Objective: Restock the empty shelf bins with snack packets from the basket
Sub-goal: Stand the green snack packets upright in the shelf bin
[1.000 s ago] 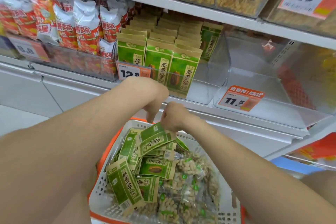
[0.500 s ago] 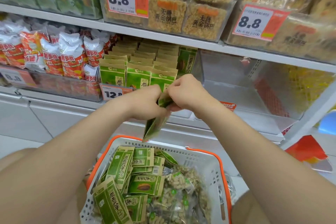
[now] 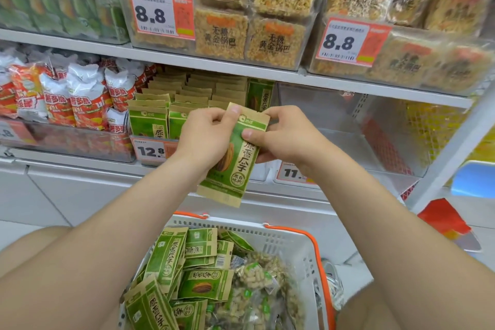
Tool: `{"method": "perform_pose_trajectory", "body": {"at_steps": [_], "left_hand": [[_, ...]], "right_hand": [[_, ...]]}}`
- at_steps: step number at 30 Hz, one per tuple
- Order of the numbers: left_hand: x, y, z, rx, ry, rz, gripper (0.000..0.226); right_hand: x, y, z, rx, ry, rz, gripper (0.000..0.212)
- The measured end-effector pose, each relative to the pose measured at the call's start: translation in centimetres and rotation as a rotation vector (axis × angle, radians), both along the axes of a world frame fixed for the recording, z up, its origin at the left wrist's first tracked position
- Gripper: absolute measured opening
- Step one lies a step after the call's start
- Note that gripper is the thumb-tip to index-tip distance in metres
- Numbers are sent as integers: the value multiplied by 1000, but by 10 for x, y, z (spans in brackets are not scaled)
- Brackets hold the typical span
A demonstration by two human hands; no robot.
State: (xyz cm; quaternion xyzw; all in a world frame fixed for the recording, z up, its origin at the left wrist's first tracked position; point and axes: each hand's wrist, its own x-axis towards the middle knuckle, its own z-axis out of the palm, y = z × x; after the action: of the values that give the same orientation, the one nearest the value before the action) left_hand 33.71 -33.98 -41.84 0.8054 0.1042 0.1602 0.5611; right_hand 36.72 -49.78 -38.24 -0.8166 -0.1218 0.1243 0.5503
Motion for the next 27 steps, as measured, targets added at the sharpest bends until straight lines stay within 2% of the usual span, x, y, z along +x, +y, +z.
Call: {"method": "perform_pose_trajectory", "body": {"at_steps": [3, 5, 7, 11, 16, 18, 20, 21, 22, 24, 25, 27], "left_hand": [[4, -5, -2, 190, 102, -26, 68], [4, -10, -2, 337, 81, -22, 69], [5, -13, -3, 429, 3, 21, 63], [10, -17, -9, 486, -114, 82, 51], [11, -21, -8, 473, -186, 100, 58], [8, -25, -7, 424, -180, 79, 54], [6, -27, -7, 424, -167, -8, 46], [5, -25, -7, 413, -148, -89, 44], [4, -22, -6, 387, -122, -194, 51], [5, -13, -6, 350, -91, -402, 99], [6, -9, -9, 364, -82, -469, 122], [10, -4, -13, 401, -74, -528, 145]], "right_hand": [[3, -7, 0, 11, -68, -92, 17], [2, -11, 0, -2, -65, -93, 14], [2, -15, -1, -59, -86, -80, 20], [5, -17, -6, -61, -139, -152, 28], [8, -14, 1, 145, 79, -195, 39], [11, -12, 2, -8, -49, -255, 40], [15, -12, 2, -238, -322, -365, 41], [15, -12, 3, -289, -417, -408, 42], [14, -13, 4, -297, -475, -430, 44], [16, -18, 6, -338, -562, -426, 45], [17, -21, 7, -354, -593, -386, 39], [21, -25, 9, -339, -554, -260, 18]]}}
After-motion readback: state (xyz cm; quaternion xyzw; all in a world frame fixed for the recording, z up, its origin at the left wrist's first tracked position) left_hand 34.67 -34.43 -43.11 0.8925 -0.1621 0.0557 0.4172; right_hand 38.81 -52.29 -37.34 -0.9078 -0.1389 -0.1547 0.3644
